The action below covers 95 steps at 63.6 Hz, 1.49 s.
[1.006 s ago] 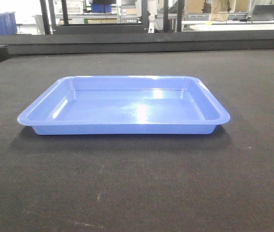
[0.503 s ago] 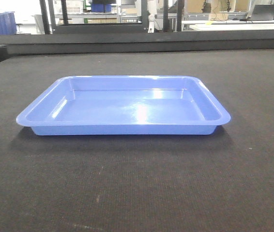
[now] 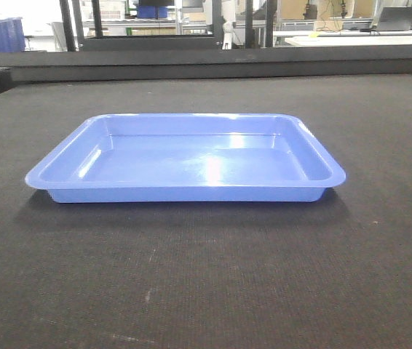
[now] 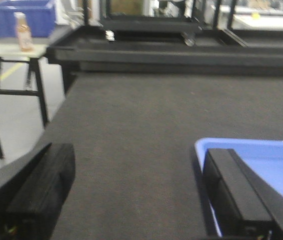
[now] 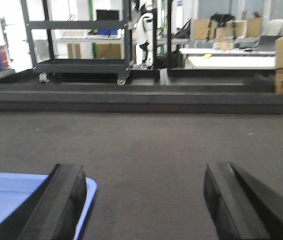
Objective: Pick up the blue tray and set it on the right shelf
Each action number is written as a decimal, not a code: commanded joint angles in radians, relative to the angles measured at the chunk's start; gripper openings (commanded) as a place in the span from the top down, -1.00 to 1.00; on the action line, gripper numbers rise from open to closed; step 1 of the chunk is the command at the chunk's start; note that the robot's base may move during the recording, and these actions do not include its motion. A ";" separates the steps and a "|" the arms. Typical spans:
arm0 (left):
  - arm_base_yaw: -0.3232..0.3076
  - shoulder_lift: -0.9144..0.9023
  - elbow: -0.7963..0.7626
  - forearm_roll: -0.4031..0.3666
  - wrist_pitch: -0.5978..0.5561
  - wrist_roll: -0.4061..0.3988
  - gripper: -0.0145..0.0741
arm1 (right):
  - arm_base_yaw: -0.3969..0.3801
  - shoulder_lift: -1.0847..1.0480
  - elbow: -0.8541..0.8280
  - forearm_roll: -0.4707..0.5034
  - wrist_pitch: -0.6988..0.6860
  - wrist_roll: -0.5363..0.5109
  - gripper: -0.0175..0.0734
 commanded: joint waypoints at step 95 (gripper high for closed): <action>-0.259 1.493 -0.973 -0.011 0.433 -0.217 -0.30 | 0.230 1.441 -1.011 -0.007 0.527 0.123 -0.73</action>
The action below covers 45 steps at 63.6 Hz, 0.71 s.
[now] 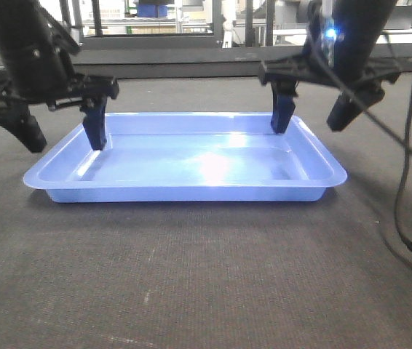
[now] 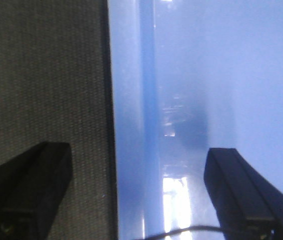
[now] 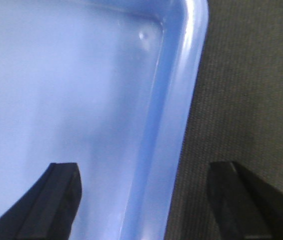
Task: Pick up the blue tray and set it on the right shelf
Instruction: 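Lower both grippers onto opposite rims of the blue tray and close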
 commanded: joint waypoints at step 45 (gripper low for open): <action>0.001 -0.024 -0.036 0.000 -0.042 -0.014 0.75 | -0.008 0.011 -0.044 -0.016 -0.012 0.006 0.47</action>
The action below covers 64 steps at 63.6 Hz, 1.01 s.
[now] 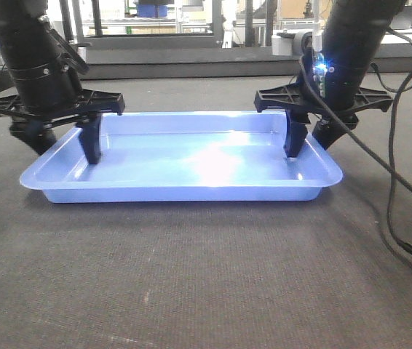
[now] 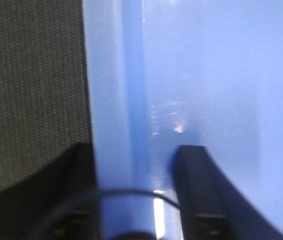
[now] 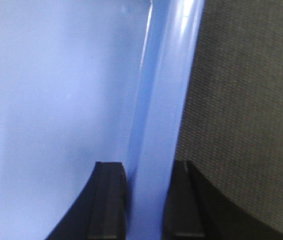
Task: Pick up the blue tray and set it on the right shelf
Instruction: 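Lower both grippers onto opposite rims of the blue tray and close, then lift the tray with both grippers above the table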
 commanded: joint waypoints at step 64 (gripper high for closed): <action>-0.158 -0.700 0.338 0.030 0.232 -0.050 0.78 | 0.001 -0.799 0.415 -0.067 0.188 -0.004 0.47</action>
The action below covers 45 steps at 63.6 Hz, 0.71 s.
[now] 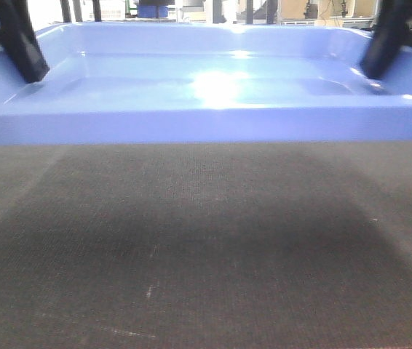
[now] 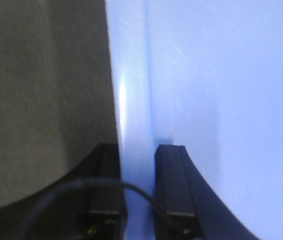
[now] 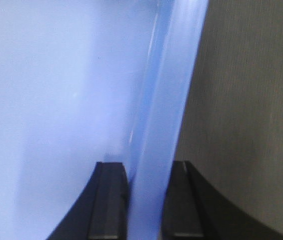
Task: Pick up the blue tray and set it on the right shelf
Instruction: 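Lift the tray with both grippers above the table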
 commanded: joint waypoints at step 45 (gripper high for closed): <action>-0.223 -0.178 -0.203 0.201 0.261 -0.096 0.77 | -0.015 -0.327 -0.093 -0.082 0.146 -0.019 0.47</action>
